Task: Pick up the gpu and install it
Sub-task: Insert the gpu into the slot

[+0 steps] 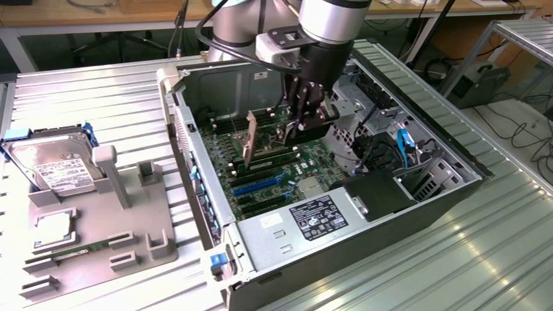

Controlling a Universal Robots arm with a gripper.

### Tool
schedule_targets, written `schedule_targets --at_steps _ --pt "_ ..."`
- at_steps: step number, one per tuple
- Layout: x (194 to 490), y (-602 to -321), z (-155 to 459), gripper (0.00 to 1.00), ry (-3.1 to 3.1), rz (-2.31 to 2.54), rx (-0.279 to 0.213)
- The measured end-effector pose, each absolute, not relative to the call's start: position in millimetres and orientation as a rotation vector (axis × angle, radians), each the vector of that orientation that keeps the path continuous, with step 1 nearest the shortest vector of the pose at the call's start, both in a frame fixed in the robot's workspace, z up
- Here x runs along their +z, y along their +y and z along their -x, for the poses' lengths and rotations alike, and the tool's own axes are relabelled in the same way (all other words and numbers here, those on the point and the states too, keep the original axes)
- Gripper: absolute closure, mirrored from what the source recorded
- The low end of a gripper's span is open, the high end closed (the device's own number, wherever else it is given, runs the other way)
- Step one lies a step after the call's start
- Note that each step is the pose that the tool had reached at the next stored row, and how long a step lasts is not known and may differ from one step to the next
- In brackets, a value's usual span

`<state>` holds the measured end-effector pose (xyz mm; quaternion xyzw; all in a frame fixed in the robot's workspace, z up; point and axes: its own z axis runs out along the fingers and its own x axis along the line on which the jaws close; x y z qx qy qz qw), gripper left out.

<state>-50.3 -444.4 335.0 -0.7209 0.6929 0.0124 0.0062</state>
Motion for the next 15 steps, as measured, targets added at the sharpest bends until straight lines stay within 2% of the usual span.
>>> schedule_targets --at_steps 15 --pt "327.5 -445.0 55.5 0.74 2.168 2.256 0.039"
